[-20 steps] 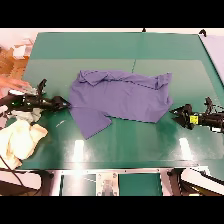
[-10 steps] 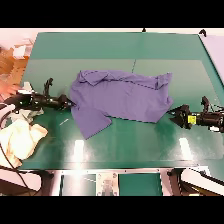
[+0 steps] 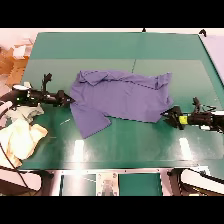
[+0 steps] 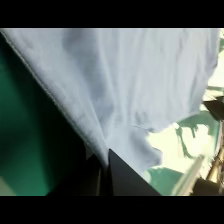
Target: Fold the shirts.
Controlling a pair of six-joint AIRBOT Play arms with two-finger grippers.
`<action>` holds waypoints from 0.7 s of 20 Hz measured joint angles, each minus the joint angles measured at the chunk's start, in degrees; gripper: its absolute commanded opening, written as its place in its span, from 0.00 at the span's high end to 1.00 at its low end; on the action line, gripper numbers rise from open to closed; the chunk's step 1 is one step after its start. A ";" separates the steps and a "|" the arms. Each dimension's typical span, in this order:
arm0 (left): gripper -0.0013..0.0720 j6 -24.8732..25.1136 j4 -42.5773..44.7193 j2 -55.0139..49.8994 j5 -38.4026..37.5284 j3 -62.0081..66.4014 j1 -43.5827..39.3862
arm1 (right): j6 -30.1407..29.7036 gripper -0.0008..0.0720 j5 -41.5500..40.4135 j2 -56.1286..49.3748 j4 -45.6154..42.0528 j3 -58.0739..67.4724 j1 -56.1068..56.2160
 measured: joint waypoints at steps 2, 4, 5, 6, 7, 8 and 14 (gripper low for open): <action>0.95 -0.79 0.02 0.00 -3.17 2.08 0.02 | -0.07 0.49 -1.31 -2.73 2.49 0.02 2.14; 0.95 -1.68 0.04 0.00 -6.49 4.13 0.00 | -1.36 0.87 -2.71 -4.81 3.91 0.13 3.34; 0.95 -2.10 0.07 0.00 -7.67 5.01 0.00 | -2.23 0.97 -3.69 -5.68 4.52 0.13 3.72; 0.95 -2.64 0.15 0.00 -8.48 5.73 0.00 | -3.21 0.97 -4.20 -6.19 5.77 0.28 4.00; 0.95 -3.13 0.13 0.00 -9.16 6.40 0.00 | -4.42 0.97 -4.57 -6.54 6.95 0.68 4.17; 0.95 -3.56 0.15 0.22 -9.88 7.17 0.00 | -5.35 0.97 -4.79 -6.64 7.80 1.40 4.20; 0.95 -5.73 0.20 12.17 -10.99 16.28 0.00 | -6.99 0.97 4.87 1.97 14.75 19.67 2.54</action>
